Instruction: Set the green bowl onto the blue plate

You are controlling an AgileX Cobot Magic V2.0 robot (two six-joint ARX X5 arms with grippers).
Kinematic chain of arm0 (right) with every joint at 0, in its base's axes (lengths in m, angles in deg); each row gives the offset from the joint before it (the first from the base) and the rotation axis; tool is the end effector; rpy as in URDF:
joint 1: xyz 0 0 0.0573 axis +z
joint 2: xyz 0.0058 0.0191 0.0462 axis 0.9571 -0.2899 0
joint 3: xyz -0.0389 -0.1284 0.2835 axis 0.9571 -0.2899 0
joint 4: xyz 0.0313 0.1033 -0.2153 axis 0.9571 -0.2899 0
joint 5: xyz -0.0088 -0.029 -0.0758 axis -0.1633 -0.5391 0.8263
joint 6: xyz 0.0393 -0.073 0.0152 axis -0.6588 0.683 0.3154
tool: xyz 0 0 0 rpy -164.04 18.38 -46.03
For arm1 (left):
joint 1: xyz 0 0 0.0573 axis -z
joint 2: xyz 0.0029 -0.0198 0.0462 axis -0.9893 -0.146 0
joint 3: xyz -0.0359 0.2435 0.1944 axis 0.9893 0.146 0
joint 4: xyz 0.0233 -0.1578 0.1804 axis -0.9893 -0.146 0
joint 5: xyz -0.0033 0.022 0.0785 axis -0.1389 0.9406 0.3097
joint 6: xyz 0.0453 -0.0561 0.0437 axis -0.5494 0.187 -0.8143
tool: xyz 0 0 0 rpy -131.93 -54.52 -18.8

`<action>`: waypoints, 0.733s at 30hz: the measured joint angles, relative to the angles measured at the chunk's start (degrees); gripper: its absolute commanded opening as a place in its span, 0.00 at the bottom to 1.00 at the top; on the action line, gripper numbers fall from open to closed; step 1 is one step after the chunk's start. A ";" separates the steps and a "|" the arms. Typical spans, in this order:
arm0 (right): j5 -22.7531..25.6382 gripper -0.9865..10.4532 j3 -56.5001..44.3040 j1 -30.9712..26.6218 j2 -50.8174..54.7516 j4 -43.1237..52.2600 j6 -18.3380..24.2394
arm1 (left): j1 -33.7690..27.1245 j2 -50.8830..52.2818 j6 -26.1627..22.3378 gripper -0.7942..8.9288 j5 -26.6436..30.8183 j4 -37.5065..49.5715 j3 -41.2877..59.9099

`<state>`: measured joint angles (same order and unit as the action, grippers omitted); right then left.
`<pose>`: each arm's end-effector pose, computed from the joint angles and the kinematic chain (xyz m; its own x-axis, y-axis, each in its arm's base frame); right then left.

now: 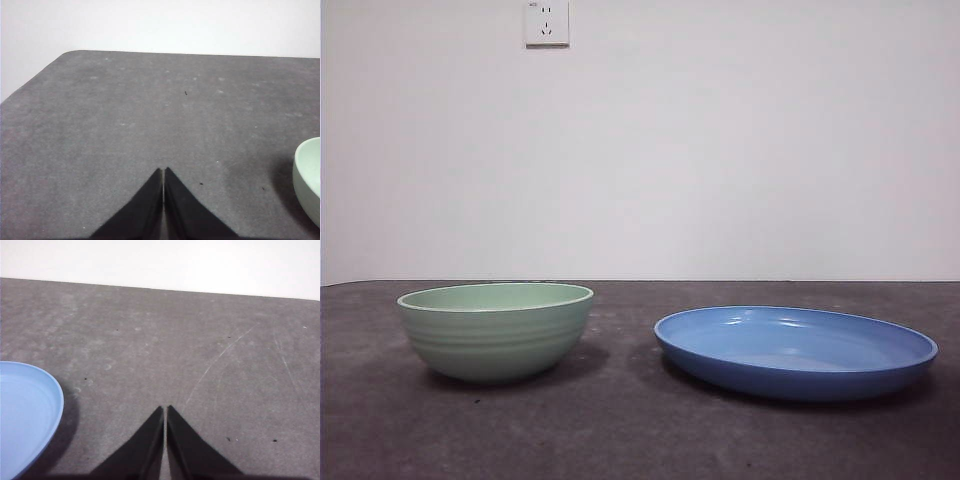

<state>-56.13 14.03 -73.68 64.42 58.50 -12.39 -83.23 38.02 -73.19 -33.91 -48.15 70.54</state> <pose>0.0760 -0.0005 0.1465 0.9883 -0.0060 -0.1525 0.0032 0.9998 -0.0186 0.0749 -0.0014 0.1503 0.9883 -0.0213 -0.1513 0.0178 0.9995 -0.0245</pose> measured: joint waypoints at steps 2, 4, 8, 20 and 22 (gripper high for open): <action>0.00 0.09 0.00 -0.02 0.00 0.00 0.00 | 0.00 0.00 0.00 0.09 0.00 0.00 0.00; 0.00 0.09 0.00 0.00 0.00 0.00 0.00 | 0.00 0.00 0.00 0.09 0.00 0.00 0.00; -0.02 0.09 0.00 0.00 0.00 0.07 -0.02 | 0.00 0.00 1.51 0.09 0.00 0.02 0.00; -6.14 0.09 1.11 0.00 0.00 -0.72 -15.41 | 2.32 -1.53 11.32 0.09 -1.66 -2.95 -2.71; -7.32 0.09 2.82 0.00 -0.02 -0.87 -18.97 | 2.67 -2.69 14.14 0.09 -1.66 -3.23 -5.60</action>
<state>-63.46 16.85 -73.68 64.39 57.63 -31.36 -80.56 35.33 -59.05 -35.57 -51.38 64.94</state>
